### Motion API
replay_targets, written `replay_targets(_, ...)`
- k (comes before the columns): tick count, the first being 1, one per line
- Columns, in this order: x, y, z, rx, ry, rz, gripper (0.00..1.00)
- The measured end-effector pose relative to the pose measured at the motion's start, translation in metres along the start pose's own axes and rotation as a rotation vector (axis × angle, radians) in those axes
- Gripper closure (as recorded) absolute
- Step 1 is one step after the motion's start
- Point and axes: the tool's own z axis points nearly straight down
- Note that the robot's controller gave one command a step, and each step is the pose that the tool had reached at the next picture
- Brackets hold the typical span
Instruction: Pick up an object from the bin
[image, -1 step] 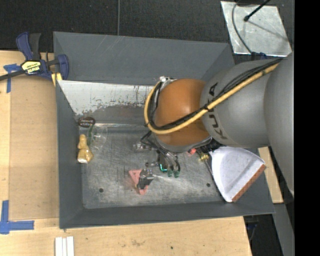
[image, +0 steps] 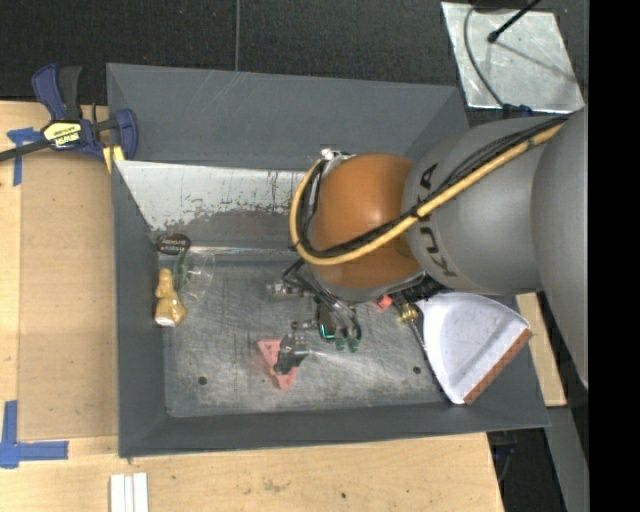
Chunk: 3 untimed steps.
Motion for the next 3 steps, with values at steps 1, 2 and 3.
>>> replay_targets(1,-0.007,-0.006,0.057,0.002,0.015,-0.332,1.00)
replay_targets(2,-0.007,-0.006,0.057,0.002,0.014,-0.332,1.00)
replay_targets(3,-0.026,-0.007,-0.093,0.000,-0.002,-0.328,1.00)
